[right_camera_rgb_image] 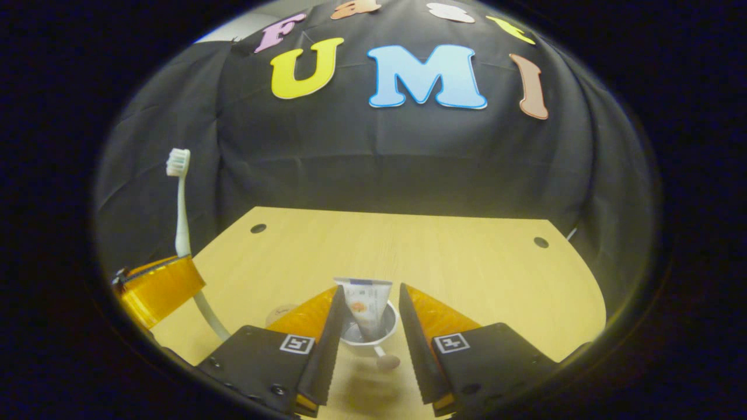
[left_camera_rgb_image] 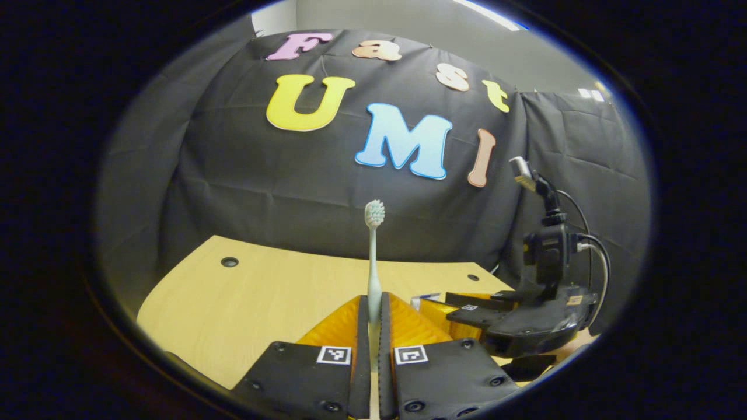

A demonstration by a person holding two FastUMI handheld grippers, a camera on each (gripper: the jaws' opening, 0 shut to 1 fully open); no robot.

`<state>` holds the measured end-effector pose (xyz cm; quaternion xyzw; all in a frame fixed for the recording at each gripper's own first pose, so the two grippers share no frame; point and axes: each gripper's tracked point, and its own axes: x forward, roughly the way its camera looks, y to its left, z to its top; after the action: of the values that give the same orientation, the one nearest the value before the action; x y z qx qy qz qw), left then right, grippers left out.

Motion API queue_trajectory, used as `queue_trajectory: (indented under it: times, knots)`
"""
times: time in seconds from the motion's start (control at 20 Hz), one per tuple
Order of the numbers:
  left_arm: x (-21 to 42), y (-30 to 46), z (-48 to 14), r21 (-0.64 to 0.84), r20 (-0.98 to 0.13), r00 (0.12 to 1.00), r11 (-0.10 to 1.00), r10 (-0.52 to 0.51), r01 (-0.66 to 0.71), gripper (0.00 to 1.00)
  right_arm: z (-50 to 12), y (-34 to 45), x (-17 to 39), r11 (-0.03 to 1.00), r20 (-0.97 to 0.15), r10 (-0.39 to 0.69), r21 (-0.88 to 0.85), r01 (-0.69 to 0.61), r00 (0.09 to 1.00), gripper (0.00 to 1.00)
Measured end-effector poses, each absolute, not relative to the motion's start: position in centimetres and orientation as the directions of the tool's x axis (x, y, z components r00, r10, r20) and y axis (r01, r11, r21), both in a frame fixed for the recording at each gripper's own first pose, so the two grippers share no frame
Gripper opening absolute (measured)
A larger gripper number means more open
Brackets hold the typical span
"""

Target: Put the toothbrush and toothpaste on the desktop into the cup, then pick up the cup and place it on the coaster on the desktop.

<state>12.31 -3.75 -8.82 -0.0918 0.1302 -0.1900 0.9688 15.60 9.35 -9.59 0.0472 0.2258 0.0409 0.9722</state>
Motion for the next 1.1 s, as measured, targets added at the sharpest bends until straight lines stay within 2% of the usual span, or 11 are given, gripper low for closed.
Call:
queue_trajectory:
  times: [0.3,0.35,0.65,1.1]
  knots:
    - [15.4,-6.5,-7.1,-0.260,-0.113,0.898,0.885,-0.426,0.387,0.13,-5.9,5.4,10.9,0.996,-0.379,0.025,0.094,0.011,0.925,0.86]
    - [16.0,-7.0,-6.9,-0.261,-0.096,0.895,0.879,-0.435,0.399,0.12,-5.6,4.7,10.0,0.995,-0.373,0.007,0.091,0.029,0.928,0.88]
    - [19.8,-10.5,-8.6,-0.294,-0.049,0.863,0.833,-0.504,0.469,0.12,-7.0,2.2,6.0,0.990,-0.396,-0.068,0.091,0.112,0.916,0.87]
    - [20.0,-13.2,-14.2,-0.253,-0.122,0.821,0.817,-0.558,0.518,0.12,-10.2,2.3,4.8,0.984,-0.467,-0.078,0.106,0.143,0.881,0.89]
